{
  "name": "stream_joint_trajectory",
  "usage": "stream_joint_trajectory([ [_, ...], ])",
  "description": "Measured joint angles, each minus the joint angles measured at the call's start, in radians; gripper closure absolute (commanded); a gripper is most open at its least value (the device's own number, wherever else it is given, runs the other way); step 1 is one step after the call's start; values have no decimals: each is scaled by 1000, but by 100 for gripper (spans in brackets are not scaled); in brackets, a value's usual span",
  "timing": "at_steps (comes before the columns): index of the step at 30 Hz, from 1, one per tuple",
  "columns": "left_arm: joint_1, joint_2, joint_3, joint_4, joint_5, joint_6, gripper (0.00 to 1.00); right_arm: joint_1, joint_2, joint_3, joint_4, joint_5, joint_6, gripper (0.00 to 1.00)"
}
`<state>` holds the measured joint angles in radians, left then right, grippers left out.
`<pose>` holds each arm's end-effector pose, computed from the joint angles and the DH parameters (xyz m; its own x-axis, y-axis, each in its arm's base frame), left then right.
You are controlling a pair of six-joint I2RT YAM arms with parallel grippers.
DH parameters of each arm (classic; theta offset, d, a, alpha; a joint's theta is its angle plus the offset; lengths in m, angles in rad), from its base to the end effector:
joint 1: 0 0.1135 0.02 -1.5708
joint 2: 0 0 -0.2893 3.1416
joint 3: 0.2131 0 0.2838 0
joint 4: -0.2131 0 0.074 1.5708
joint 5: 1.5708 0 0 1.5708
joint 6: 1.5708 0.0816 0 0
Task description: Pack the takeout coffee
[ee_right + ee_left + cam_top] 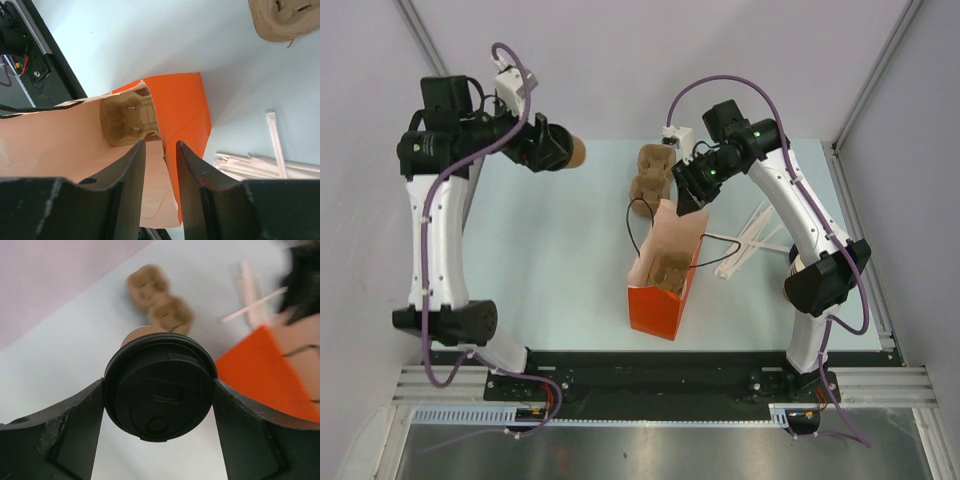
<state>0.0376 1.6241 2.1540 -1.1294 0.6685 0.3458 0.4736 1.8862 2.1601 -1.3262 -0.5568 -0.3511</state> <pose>0.3600 -0.0371 0.5165 -0.3671 0.2524 -0.8953 0.6445 0.7631 -0.0492 0.3644 0.2352 0.3969 -0.5125 -0.5907 -0.6232 -0.8483 0.4610 0.2606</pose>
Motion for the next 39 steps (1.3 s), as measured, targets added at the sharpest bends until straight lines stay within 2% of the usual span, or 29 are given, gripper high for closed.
stream_joint_trajectory([
  [8, -332, -190, 2, 53, 98, -64, 91, 3, 0, -2, 1, 18, 0, 68],
  [12, -521, -197, -2, 71, 92, -110, 92, 8, 0, -3, 3, 20, -1, 83],
  [13, -560, -195, -8, 74, 88, -112, 92, 10, 0, -3, 4, 20, 0, 97],
  [14, -608, -195, -21, 77, 76, -114, 91, 11, 0, -3, 5, 21, 2, 100],
  [19, -770, -190, -98, 79, 22, -120, 92, 31, 0, -3, 16, 28, 14, 100],
  [24, -824, -177, -175, 79, -42, -119, 93, 51, 0, -3, 23, 30, 27, 100],
  [39, -821, -118, -367, 63, -280, -55, 96, 8, -3, -20, 24, 11, 93, 100],
])
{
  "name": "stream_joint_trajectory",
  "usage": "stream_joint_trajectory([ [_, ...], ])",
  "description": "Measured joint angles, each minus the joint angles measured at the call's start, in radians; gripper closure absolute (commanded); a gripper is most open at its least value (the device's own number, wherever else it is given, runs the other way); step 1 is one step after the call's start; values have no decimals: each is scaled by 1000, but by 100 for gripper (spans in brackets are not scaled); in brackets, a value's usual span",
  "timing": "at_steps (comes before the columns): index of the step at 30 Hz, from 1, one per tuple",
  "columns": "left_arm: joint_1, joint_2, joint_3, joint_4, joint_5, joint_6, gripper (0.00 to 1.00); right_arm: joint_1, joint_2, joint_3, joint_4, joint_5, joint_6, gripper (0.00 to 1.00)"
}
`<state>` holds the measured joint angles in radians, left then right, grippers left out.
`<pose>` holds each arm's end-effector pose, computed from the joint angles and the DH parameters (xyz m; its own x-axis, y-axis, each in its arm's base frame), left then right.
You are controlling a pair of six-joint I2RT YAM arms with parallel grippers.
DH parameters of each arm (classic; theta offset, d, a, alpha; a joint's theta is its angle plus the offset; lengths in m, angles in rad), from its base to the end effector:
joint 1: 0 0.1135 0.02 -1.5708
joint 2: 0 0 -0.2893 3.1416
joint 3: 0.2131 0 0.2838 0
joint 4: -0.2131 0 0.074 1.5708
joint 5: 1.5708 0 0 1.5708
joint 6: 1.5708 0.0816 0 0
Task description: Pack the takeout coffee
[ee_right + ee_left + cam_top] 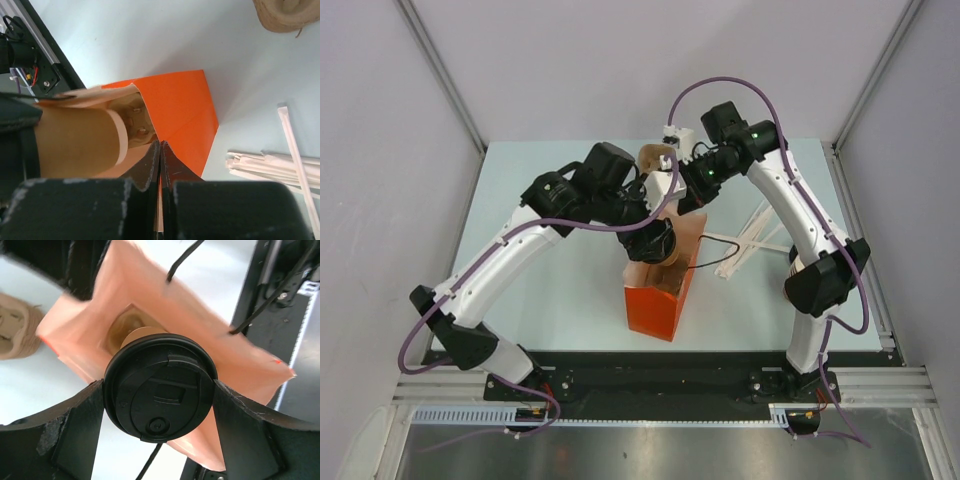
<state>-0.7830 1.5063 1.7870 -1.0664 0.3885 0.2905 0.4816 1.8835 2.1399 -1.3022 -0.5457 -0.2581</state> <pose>0.2312 -0.2737 0.4310 -0.2390 0.6118 -0.7540 0.9509 0.3046 -0.0542 0.3651 0.2386 0.3928 -0.5816 -0.5501 -0.5992 -0.8015 0.5137 0.3063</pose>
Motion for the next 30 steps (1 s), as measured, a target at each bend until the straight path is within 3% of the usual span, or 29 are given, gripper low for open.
stream_joint_trajectory([
  [2, 14, 7, -1, -3, -16, 15, 96, -9, -3, -11, 2, -5, 4, 100],
  [8, 100, 50, 43, -34, -37, 57, 96, -21, -32, -48, 5, -22, 13, 87],
  [15, 124, 87, 111, -68, -62, 113, 96, -22, -70, -101, -18, -82, 14, 50],
  [19, 124, 87, 117, -87, -36, 131, 97, -34, -106, -129, -32, -118, 3, 45],
  [22, 124, 78, 87, -88, -16, 138, 97, -62, -122, -125, -37, -126, -1, 35],
  [27, 125, 55, 8, -76, -11, 138, 97, -105, -109, -38, -31, -124, -9, 20],
  [30, 127, 47, -17, -71, -7, 137, 97, -98, -95, 28, 1, -118, -41, 17],
])
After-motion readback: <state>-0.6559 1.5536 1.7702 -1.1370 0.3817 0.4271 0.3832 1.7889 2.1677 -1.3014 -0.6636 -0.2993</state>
